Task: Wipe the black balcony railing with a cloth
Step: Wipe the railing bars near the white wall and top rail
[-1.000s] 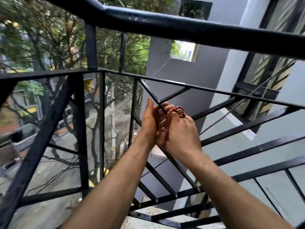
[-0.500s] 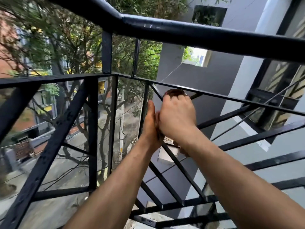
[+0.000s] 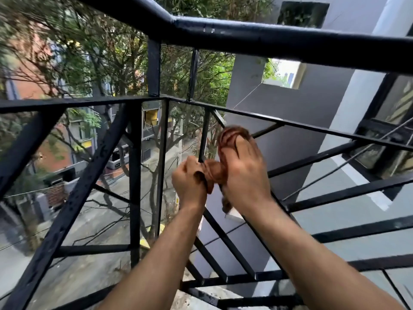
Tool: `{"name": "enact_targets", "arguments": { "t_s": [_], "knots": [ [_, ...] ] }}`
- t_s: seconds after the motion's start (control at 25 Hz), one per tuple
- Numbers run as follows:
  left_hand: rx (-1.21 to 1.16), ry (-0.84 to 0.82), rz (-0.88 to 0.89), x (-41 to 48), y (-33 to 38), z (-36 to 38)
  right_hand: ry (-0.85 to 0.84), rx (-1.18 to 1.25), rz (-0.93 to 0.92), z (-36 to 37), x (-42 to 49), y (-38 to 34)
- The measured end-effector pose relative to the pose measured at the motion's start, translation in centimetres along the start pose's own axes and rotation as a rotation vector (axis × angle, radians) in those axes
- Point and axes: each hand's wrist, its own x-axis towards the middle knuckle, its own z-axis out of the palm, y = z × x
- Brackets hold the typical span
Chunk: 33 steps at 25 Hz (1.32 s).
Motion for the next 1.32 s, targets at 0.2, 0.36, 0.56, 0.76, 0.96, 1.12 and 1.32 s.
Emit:
{"name": "enact_targets", "arguments": {
  "t_s": [0.2,0.36,0.56,0.76,0.96,1.12,1.32],
  "knots": [
    [-0.025,-0.193,-0.142,1.4,-1.6,-2.1,0.001,0.430,0.268,4.5,-2.3,-5.3],
    [-0.129,-0.294,-0.359,0.8,-2.2,-3.1,-0.240,0.683,0.569,5.2,1.7,-6.7],
    [0.014,-0.092,-0.121,2.4,-4.9,-1.8,-0.122,0.655,0.380,6.3,1.5,-3.3],
    [0.537,0.093,0.397,-3.8,-11.4,-3.0,-0.400,0.225,0.454,7.3,-22.3,9.9],
    [0.460,0.088,0.195,-6.7,-12.2,-3.7,-0.259,0.216,0.808,7.4,-24.9,8.6],
    [0.420,0.173,-0.023,-2.8,-11.4,-5.5,0.179,0.418,0.748,10.5,-19.3,-0.4],
    [-0.170,-0.215,-0.618,-0.6,-10.7,-7.7,0.015,0.471,0.471,13.4,-12.1,-6.0]
  ]
}}
